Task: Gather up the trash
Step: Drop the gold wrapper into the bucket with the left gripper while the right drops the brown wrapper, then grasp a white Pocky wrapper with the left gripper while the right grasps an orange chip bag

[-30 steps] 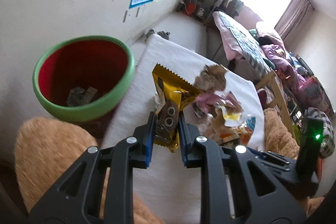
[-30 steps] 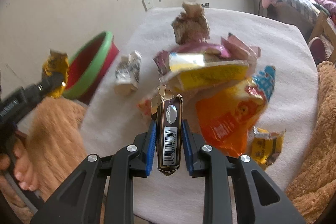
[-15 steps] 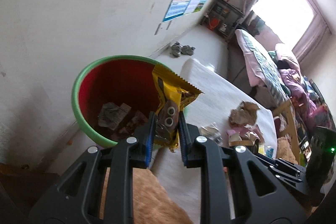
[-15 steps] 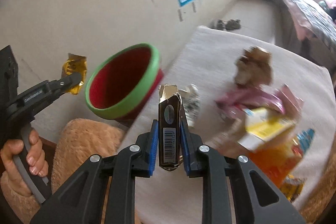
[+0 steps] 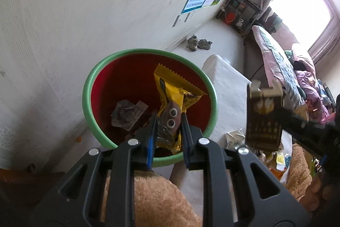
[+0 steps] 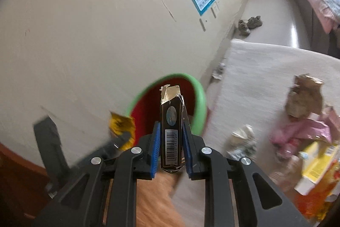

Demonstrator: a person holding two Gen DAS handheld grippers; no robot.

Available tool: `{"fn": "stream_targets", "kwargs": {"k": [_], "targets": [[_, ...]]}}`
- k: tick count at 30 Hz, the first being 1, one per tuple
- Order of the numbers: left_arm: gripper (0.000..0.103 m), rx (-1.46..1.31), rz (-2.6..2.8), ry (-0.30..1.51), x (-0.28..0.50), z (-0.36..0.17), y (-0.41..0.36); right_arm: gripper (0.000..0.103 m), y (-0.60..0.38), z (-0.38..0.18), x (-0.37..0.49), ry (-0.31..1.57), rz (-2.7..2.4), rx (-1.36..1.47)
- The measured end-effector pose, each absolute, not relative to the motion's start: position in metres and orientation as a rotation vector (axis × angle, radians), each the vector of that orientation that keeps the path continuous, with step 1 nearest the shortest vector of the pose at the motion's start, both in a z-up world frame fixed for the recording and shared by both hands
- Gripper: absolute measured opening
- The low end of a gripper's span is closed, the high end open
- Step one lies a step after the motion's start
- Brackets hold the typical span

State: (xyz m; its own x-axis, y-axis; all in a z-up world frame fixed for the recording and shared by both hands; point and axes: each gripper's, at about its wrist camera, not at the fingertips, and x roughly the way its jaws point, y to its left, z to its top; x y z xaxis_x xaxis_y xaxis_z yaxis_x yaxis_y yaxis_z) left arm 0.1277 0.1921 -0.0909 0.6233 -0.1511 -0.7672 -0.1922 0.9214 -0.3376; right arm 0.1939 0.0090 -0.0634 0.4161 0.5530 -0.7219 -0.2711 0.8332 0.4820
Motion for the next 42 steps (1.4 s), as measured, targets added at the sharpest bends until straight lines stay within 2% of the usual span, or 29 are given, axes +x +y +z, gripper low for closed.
{"fn": "stream_targets", "kwargs": {"k": [4,5,6,8,14,17,23,26,28,34,39,42], "targets": [[0.021,-0.407,0.061,0.907,0.134,-0.089,0.197,0.022,0.025,-0.061,0.207,1.004,0.542,0.357],[0.033,-0.412,0.076,0.900,0.136,-0.088,0.199,0.023,0.028,-0.062,0.210,1.004,0.545,0.379],[0.048,-0.422,0.082,0.897,0.136,-0.088,0.202,0.030,0.028,-0.064,0.213,1.008,0.544,0.394],[0.059,-0.444,0.081,0.885,0.133,-0.089,0.205,0.039,0.028,-0.065,0.215,1.011,0.537,0.415],[0.059,-0.431,0.062,0.900,0.125,-0.094,0.197,0.045,0.006,-0.057,0.202,0.977,0.531,0.392],[0.059,-0.416,0.042,0.895,0.118,-0.095,0.187,0.049,-0.023,-0.048,0.189,0.943,0.513,0.369],[0.059,-0.375,-0.028,0.920,0.109,-0.100,0.148,0.051,-0.103,-0.038,0.144,0.872,0.356,0.206],[0.059,-0.355,-0.065,0.930,0.106,-0.100,0.124,0.060,-0.139,-0.048,0.116,0.880,0.260,0.168],[0.059,-0.328,-0.094,0.939,0.103,-0.101,0.104,0.061,-0.162,-0.061,0.100,0.902,0.201,0.184],[0.059,-0.117,-0.256,0.977,0.092,-0.110,0.009,0.061,-0.220,-0.101,0.077,0.971,0.068,0.339],[0.061,0.151,-0.377,1.003,0.096,-0.128,-0.071,0.061,-0.242,-0.094,0.073,0.939,0.033,0.382],[0.061,0.241,-0.371,1.042,0.107,-0.146,-0.093,0.061,-0.241,-0.095,0.072,0.946,0.039,0.388]]}}
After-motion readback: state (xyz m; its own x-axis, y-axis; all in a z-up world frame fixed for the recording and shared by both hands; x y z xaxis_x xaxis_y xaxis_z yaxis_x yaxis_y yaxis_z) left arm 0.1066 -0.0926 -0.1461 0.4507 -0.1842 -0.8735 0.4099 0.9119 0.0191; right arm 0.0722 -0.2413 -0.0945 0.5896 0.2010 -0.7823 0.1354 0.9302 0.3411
